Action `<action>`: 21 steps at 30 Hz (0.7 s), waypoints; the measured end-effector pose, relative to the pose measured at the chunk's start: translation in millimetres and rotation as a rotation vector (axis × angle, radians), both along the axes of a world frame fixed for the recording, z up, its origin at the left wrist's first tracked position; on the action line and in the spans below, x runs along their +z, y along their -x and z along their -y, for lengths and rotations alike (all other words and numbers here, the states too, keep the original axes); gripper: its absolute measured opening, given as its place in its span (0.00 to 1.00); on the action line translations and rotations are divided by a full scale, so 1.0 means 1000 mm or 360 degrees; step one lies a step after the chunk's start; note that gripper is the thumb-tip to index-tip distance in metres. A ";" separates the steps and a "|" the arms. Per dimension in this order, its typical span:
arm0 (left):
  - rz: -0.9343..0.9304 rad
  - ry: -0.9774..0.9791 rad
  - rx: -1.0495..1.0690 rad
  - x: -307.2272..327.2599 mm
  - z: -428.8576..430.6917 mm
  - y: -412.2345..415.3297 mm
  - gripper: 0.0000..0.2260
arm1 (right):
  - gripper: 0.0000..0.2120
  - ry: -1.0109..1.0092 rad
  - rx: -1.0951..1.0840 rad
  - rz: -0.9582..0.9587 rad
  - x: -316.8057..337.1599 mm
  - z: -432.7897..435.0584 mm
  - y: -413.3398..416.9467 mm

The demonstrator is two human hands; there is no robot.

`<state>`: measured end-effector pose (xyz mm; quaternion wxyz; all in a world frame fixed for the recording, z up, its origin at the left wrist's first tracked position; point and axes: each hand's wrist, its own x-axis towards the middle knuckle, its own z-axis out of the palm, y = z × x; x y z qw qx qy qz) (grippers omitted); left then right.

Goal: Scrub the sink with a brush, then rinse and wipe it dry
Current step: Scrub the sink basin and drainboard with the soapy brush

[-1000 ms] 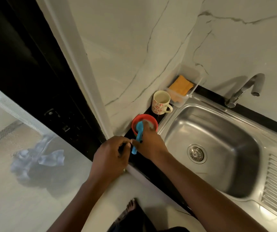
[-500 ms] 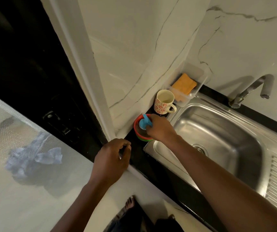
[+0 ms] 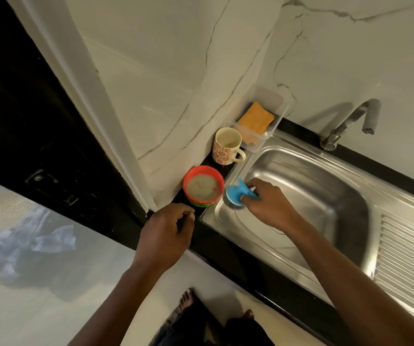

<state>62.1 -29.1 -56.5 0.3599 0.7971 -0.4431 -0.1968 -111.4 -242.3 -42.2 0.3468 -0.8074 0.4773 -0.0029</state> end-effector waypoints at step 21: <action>-0.0085 -0.0101 -0.0195 -0.013 0.006 0.009 0.07 | 0.15 0.0002 -0.0014 0.0115 -0.069 -0.021 0.012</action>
